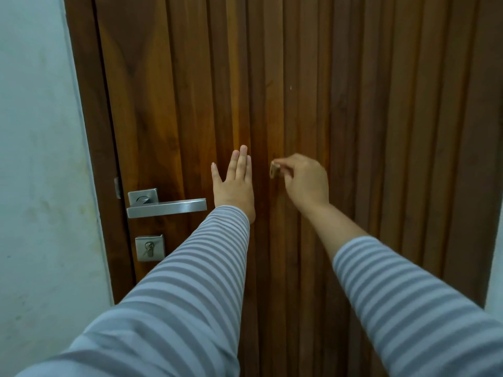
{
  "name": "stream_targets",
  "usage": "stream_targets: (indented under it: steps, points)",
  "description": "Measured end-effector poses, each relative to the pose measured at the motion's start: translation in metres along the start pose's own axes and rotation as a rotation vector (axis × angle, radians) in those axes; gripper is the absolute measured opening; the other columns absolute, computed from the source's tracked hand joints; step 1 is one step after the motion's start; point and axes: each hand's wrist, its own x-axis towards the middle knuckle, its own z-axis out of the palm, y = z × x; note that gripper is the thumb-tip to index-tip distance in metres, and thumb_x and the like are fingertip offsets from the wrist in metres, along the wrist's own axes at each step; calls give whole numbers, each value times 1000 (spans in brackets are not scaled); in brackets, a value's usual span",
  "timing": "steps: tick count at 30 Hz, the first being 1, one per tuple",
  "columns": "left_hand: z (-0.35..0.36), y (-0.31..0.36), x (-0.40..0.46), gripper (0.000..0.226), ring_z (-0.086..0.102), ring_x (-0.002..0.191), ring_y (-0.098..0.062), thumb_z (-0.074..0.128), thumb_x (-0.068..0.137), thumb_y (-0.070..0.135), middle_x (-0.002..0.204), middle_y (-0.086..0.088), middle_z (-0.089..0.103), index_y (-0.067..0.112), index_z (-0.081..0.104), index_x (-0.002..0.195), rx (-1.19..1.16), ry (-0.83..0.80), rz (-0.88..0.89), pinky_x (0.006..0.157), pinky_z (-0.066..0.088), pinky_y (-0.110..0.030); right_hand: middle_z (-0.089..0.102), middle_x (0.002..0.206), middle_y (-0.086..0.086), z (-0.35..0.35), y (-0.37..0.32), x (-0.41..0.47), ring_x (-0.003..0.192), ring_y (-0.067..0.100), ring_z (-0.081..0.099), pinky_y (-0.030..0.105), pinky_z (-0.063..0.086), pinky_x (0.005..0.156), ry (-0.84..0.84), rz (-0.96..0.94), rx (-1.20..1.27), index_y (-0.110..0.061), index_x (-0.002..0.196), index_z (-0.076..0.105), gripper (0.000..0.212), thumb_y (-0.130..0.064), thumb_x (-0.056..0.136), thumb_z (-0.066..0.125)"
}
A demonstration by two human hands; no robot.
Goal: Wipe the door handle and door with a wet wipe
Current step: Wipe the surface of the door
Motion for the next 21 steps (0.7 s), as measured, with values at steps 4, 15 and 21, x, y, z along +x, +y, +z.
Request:
stream_targets:
  steps: [4, 15, 21]
  points:
    - [5, 4, 2, 113, -27, 145, -26, 68, 88, 29, 153, -9, -39, 11, -25, 150, -2, 9, -26, 118, 1, -56, 68, 98, 3, -8, -16, 49, 92, 18, 62, 28, 49, 77, 127, -57, -11, -16, 101, 74, 24, -8, 92, 52]
    - [18, 1, 4, 119, -28, 144, -27, 70, 85, 37, 153, -11, -39, 10, -27, 149, 28, 107, -26, 119, 1, -56, 69, 87, 4, 21, -1, 49, 87, 24, 58, 27, 32, 78, 184, -113, -193, -15, 99, 74, 20, -11, 91, 56]
    - [21, 3, 2, 116, -26, 145, -28, 69, 88, 39, 155, -12, -35, 10, -24, 151, 67, 150, -31, 118, 1, -57, 69, 85, 3, 31, 1, 7, 84, 22, 60, 33, 40, 80, 147, -66, -142, -15, 95, 74, 19, -8, 88, 59]
